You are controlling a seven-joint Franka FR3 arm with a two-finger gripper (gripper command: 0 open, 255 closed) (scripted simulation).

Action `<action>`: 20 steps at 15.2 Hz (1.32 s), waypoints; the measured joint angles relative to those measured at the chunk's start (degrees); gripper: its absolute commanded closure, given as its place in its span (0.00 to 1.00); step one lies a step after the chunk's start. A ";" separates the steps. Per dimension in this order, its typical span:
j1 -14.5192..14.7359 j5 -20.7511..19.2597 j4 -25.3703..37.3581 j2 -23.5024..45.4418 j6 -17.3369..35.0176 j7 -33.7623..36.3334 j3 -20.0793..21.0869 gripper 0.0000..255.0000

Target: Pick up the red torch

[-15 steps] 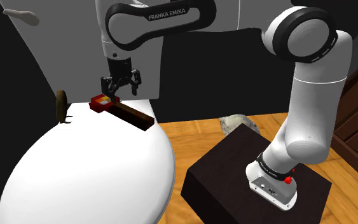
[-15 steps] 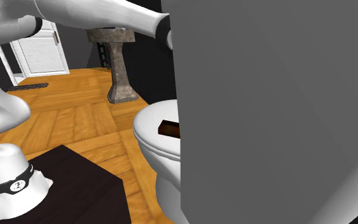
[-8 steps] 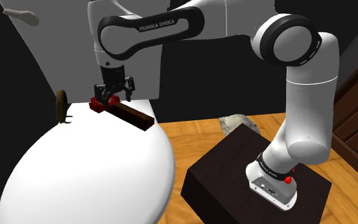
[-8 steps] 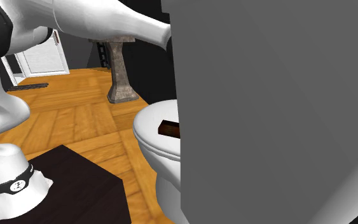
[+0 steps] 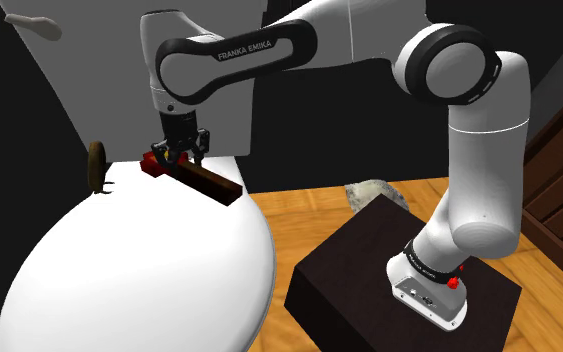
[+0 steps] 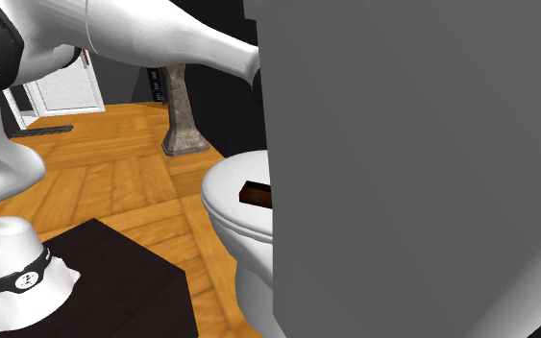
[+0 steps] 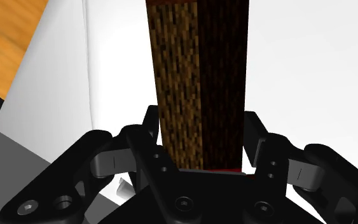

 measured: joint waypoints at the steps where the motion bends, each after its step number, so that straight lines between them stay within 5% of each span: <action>1: 0.00 0.00 0.01 0.01 0.00 0.00 0.00 1.00; 20: 0.31 0.44 7.83 -1.49 -9.22 0.53 0.40 1.00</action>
